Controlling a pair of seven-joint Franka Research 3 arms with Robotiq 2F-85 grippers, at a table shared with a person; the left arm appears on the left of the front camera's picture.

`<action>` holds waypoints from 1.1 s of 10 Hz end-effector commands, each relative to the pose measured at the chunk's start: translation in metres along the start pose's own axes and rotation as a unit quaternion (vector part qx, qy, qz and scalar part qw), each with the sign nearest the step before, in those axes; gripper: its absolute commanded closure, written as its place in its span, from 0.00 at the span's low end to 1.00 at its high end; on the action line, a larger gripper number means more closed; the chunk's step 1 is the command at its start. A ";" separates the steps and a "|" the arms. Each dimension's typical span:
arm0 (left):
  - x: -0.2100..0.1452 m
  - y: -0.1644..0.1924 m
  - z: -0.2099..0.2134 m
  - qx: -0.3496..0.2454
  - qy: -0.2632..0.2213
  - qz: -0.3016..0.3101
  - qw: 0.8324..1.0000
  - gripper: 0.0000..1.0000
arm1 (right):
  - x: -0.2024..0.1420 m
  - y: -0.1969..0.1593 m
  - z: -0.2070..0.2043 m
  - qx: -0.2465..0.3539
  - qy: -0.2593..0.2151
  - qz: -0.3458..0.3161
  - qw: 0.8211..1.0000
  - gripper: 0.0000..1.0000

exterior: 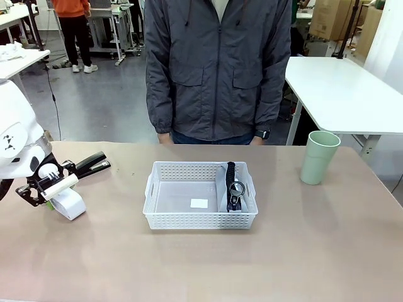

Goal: Efficiently arrange items inside the basket to fit them all.
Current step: Pick up the Digital clock and place it inside the Organizing basket.

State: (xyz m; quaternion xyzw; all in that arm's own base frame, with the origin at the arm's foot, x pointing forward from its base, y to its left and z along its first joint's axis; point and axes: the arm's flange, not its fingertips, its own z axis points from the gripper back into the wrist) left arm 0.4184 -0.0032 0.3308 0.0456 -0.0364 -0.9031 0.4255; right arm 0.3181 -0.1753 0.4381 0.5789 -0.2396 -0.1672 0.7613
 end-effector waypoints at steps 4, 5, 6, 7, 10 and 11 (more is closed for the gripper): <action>0.006 -0.017 0.020 0.018 -0.005 0.016 1.000 1.00 | 0.000 0.001 0.001 0.004 0.000 0.003 1.000 0.00; 0.005 -0.017 0.057 0.022 -0.016 0.050 0.998 1.00 | 0.000 0.001 0.001 0.004 0.000 0.003 1.000 0.00; 0.005 -0.015 0.095 0.010 0.004 0.077 0.997 1.00 | 0.000 0.001 0.001 0.004 0.000 0.003 1.000 0.00; 0.000 -0.009 0.129 0.006 0.025 0.090 0.996 1.00 | 0.000 0.001 0.001 0.004 0.000 0.003 1.000 0.00; -0.051 0.006 0.183 0.023 -0.078 0.094 0.992 1.00 | 0.000 0.001 0.001 0.004 0.000 0.003 1.000 0.00; -0.067 0.004 0.185 0.046 -0.100 0.113 0.987 1.00 | 0.000 0.001 0.001 0.004 0.000 0.003 1.000 0.00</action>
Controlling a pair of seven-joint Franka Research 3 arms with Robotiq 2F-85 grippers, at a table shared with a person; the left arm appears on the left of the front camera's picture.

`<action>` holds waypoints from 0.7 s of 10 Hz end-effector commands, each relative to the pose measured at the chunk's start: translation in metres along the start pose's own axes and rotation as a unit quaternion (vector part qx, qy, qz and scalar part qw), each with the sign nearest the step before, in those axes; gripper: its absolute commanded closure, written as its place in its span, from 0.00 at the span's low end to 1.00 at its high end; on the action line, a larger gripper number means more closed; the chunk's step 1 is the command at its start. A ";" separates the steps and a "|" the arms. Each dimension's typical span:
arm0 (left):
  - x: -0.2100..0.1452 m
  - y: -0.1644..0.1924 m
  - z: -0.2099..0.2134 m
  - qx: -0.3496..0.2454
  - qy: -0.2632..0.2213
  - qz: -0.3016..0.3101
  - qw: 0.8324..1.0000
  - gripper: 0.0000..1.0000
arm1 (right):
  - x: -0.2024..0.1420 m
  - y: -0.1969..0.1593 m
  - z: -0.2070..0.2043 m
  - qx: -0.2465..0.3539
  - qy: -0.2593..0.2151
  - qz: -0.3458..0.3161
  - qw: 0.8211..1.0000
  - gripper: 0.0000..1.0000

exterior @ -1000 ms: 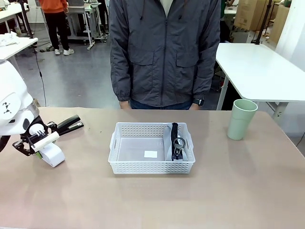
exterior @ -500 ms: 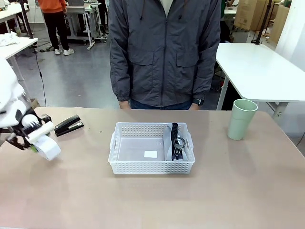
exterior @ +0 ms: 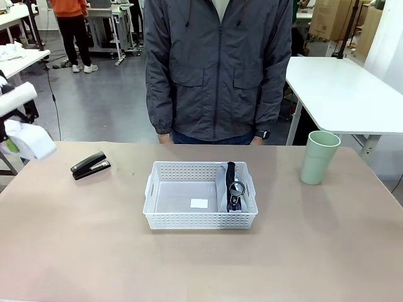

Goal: Efficiently arrange items inside the basket to fit them all.
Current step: Pick up the Digital clock and place it inside the Organizing basket.

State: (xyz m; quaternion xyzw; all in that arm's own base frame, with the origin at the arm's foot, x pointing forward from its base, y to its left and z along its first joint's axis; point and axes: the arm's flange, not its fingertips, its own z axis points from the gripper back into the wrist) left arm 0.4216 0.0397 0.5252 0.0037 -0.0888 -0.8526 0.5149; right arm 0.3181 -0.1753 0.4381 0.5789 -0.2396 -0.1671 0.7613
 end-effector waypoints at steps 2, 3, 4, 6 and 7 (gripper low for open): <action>0.000 0.000 0.000 0.000 0.000 0.000 1.000 0.97 | 0.000 0.001 0.001 0.004 0.000 0.003 1.000 0.00; 0.000 0.000 0.000 0.000 0.000 0.000 1.000 0.97 | 0.000 0.001 0.001 0.004 0.000 0.003 1.000 0.00; 0.000 0.000 0.000 0.000 0.000 0.000 1.000 0.97 | 0.000 0.001 0.001 0.004 0.000 0.003 1.000 0.00; -0.008 0.008 -0.003 0.000 -0.011 0.002 1.000 0.50 | 0.000 0.001 0.001 0.004 0.000 0.003 1.000 0.00; 0.018 0.016 -0.012 -0.009 -0.014 0.011 1.000 0.50 | 0.000 0.001 0.001 0.004 0.000 0.003 1.000 0.00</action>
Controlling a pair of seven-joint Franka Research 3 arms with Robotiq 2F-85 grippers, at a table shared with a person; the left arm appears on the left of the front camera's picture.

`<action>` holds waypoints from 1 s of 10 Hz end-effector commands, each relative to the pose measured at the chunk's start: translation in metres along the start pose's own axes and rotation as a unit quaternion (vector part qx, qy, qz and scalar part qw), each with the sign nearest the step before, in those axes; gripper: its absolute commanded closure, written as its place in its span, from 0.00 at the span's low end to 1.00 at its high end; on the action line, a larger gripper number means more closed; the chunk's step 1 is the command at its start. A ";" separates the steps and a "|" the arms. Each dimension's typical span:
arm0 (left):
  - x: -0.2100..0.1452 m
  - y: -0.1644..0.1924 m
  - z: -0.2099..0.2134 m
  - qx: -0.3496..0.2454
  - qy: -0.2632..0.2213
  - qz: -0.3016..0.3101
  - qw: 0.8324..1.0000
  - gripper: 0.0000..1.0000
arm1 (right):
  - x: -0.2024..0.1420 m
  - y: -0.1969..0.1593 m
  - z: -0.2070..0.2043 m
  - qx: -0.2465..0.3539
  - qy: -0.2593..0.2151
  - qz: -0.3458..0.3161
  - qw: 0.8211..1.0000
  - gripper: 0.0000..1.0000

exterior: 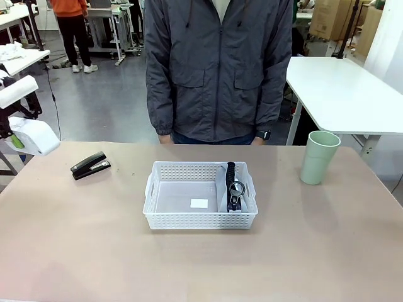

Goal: Efficiently arrange items inside the basket to fit them all.
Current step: Pick up the Digital clock and place it inside the Organizing basket.

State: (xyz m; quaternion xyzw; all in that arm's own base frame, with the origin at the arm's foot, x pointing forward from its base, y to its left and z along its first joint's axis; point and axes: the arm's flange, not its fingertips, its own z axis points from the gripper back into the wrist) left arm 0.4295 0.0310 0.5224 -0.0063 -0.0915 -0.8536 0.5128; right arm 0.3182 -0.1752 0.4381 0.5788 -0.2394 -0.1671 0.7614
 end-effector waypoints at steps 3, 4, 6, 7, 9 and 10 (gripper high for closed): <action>0.107 0.054 -0.016 0.044 -0.070 -0.032 0.996 0.50 | 0.000 0.001 0.001 0.004 0.000 0.003 1.000 0.00; 0.130 0.076 -0.023 0.030 -0.088 -0.018 0.995 0.50 | 0.000 0.001 0.001 0.004 0.000 0.003 1.000 0.00; 0.177 0.123 -0.049 -0.003 -0.099 -0.054 0.994 0.50 | 0.000 0.001 0.001 0.004 0.000 0.003 1.000 0.00; 0.199 0.143 -0.065 -0.013 -0.099 -0.073 0.992 0.50 | 0.000 0.001 0.001 0.004 0.000 0.003 1.000 0.00; 0.235 0.177 -0.099 -0.022 -0.062 -0.080 0.995 0.50 | 0.000 0.001 0.001 0.004 0.000 0.003 1.000 0.00; 0.253 0.187 -0.118 -0.033 -0.040 -0.087 0.995 0.50 | 0.000 0.001 0.001 0.004 0.000 0.003 1.000 0.00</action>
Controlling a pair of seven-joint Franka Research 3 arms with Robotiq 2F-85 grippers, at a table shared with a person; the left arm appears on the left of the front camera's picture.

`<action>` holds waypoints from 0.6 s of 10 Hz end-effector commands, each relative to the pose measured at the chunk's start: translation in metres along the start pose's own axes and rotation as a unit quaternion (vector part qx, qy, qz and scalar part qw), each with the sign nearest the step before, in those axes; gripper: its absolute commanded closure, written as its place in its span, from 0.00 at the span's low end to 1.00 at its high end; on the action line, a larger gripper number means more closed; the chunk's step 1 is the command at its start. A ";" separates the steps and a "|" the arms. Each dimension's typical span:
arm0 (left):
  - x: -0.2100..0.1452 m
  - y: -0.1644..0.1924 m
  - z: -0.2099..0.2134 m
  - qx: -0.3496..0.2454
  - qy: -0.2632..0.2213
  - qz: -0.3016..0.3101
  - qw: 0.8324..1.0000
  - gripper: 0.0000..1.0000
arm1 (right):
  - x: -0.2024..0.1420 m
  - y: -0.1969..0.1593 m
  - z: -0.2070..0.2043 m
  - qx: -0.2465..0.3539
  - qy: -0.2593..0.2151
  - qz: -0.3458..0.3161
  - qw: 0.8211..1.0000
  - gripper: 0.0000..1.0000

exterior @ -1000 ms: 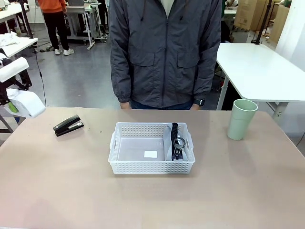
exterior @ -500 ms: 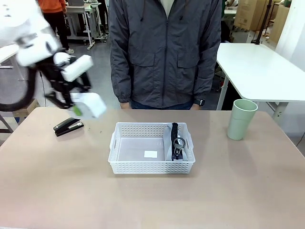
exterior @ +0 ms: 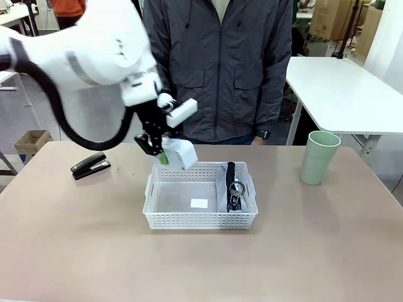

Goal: Efficiently arrange items inside the basket to fit them all.
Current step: Pick up the Digital clock and place it inside the Organizing basket.

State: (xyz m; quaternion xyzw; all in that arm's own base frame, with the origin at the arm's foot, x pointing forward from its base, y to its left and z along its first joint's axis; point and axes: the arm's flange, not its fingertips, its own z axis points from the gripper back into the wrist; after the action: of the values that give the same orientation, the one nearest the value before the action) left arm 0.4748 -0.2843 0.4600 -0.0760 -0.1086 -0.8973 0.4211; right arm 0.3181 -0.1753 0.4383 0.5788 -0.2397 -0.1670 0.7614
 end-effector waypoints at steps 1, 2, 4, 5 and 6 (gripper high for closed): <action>0.013 0.019 -0.018 -0.027 0.043 0.002 0.999 0.50 | 0.000 0.000 0.001 0.004 0.000 0.003 1.000 0.00; 0.023 0.018 -0.034 -0.056 0.055 -0.011 0.997 0.50 | 0.000 0.000 0.001 0.004 0.000 0.003 1.000 0.00; 0.040 0.011 -0.060 -0.075 0.075 -0.016 0.994 0.50 | 0.000 0.000 0.001 0.004 0.000 0.003 1.000 0.00; 0.046 0.010 -0.073 -0.076 0.085 -0.016 0.993 0.50 | 0.000 0.000 0.001 0.004 0.000 0.003 1.000 0.00; 0.052 0.009 -0.083 -0.074 0.097 -0.015 0.992 0.50 | 0.000 0.000 0.001 0.004 0.000 0.003 1.000 0.00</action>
State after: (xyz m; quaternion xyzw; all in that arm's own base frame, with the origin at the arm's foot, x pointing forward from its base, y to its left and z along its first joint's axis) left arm 0.4484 -0.3480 0.3964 -0.0408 -0.0059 -0.9158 0.3995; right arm 0.3181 -0.1754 0.4382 0.5788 -0.2396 -0.1671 0.7613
